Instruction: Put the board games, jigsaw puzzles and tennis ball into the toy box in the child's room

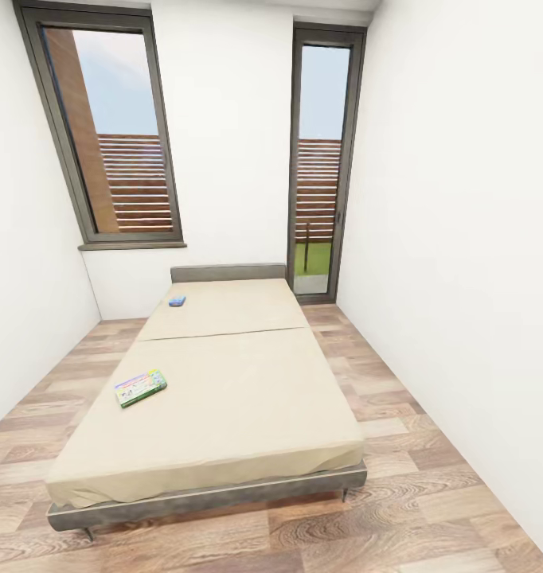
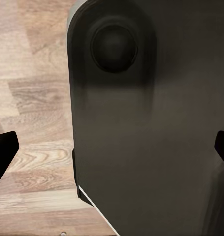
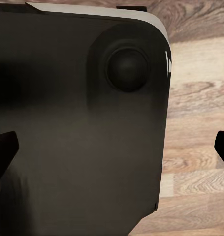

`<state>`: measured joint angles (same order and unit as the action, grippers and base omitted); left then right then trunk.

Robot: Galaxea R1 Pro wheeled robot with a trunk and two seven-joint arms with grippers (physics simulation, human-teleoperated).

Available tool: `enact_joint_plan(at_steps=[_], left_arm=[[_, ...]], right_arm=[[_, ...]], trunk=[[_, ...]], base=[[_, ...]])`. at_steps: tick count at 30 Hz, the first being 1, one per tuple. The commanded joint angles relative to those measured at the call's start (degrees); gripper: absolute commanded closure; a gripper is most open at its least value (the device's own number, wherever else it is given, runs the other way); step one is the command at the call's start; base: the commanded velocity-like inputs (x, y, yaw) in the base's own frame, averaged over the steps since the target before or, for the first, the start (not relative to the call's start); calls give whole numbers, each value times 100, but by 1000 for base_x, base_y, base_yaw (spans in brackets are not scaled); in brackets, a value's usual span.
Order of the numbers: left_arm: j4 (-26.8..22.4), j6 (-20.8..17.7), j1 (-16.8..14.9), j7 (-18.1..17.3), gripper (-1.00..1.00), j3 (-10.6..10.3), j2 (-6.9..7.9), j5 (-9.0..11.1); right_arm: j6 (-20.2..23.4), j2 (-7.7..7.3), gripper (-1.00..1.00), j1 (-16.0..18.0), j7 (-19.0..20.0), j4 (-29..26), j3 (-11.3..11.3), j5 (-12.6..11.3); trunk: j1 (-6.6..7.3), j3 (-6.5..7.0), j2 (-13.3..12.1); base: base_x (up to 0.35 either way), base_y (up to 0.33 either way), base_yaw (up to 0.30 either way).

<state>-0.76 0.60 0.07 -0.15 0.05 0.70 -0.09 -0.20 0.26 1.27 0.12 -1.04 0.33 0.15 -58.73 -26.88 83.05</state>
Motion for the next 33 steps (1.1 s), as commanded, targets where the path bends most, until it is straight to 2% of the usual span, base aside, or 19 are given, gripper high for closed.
enact_joint_plan(at_steps=[1,4,8,13,14,16,21,22,23,24,25,28,30,31,33], left_arm=[[-6,6,1,-2,-100,0,1,-1],[-28,24,0,0,-100,-9,20,14],[-159,153,-133,17,-100,123,82,143],[-321,32,-299,138,-100,286,36,303],[-726,-457,-1577,172,-100,384,12,985],[-751,-1015,-2246,230,-100,401,-113,1023],[-770,-1493,-3063,325,-100,411,-320,1043],[-819,-1584,-3347,365,-100,413,-416,1049],[-819,-1584,-3347,365,-100,413,-416,1049],[-987,-1640,-3543,386,-100,410,-515,1056],[-1377,-1724,-3606,401,-100,394,-643,1056],[-2075,-1998,-3505,414,-100,375,-771,1057],[-2664,-2330,-3404,421,-100,368,-824,1061],[-3282,-2739,-3333,433,-100,364,-867,1065],[-3843,-3119,-3287,457,-100,361,-903,1092]], right_arm=[[-2,0,-100,2,1,-1,3,1],[-18,-1,-100,60,7,-33,6,8],[107,-12,-100,192,-122,-164,-3,5],[267,-31,-100,356,-283,-327,-3,12],[1100,-35,-100,2001,-487,-391,0,10],[1400,-79,-100,2721,-513,-405,7,6],[1549,-246,-100,3518,-555,-412,4,2],[1573,-310,-100,3810,-553,-416,3,2],[1573,-310,-100,3810,-553,-416,3,2],[1575,-384,-100,4048,-492,-458,6,-1],[1555,-471,-100,4201,-209,-626,17,5],[1542,-557,-100,4329,235,-1045,48,28],[1564,-601,-100,4367,442,-1469,81,76],[1602,-641,-100,4383,578,-1954,98,135],[1673,-712,-100,4371,669,-2437,103,179]], trunk=[[0,-5,3],[0,-5,3],[0,-5,3],[0,-5,3],[0,-5,3],[0,-5,3],[0,-5,3],[0,-5,3],[0,-5,3],[0,-5,3],[0,-5,3],[0,-5,3],[0,-5,3],[0,-5,3],[0,-5,3]], base=[[0,0,0],[0,0,0],[0,0,0],[0,0,0],[0,0,0],[0,0,0],[0,0,0],[0,0,0],[0,0,0],[0,0,0],[0,0,0],[0,0,0],[0,0,0],[0,0,0],[0,0,0]])
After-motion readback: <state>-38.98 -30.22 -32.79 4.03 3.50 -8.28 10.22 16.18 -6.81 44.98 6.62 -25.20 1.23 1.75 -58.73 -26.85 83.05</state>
